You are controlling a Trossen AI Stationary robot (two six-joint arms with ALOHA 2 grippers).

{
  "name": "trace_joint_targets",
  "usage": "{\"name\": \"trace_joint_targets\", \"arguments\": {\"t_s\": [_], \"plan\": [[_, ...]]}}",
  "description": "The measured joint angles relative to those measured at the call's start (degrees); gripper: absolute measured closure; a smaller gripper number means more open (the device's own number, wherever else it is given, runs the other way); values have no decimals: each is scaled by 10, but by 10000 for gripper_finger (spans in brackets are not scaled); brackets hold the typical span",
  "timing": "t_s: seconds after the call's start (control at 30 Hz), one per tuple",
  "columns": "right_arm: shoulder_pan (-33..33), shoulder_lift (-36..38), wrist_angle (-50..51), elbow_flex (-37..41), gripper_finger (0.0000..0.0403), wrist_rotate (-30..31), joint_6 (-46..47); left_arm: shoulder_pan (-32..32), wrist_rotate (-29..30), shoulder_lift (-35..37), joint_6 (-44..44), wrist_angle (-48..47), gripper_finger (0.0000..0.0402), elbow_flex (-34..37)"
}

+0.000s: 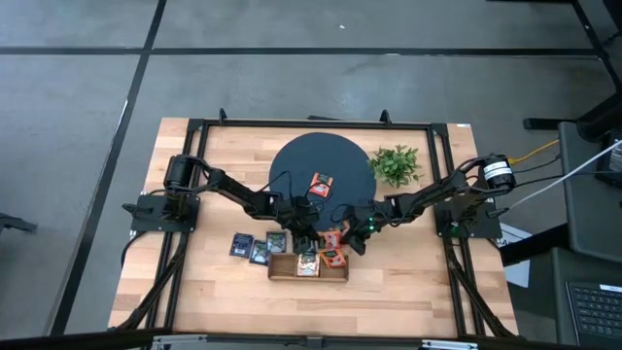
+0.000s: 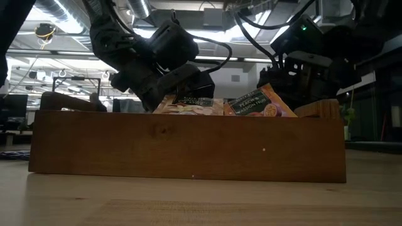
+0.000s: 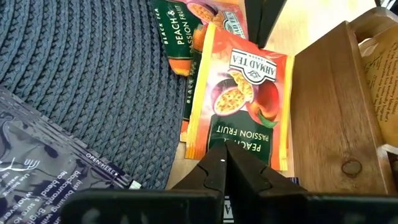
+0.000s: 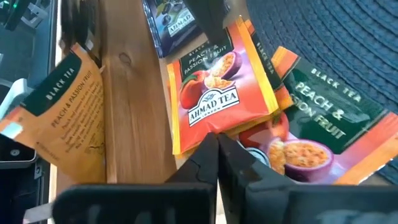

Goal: Pick & Place Tea
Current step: Put the orange tea bag into the right section of the wooden organizer

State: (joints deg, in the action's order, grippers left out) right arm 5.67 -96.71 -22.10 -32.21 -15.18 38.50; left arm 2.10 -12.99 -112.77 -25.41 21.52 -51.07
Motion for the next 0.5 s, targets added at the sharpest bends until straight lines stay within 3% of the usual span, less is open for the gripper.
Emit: {"name": "trace_joint_targets", "arguments": {"t_s": [0.5], "plan": [[0, 0, 8, 0, 399, -1, -11, 0, -23, 1, -13, 2, 395, -1]]}}
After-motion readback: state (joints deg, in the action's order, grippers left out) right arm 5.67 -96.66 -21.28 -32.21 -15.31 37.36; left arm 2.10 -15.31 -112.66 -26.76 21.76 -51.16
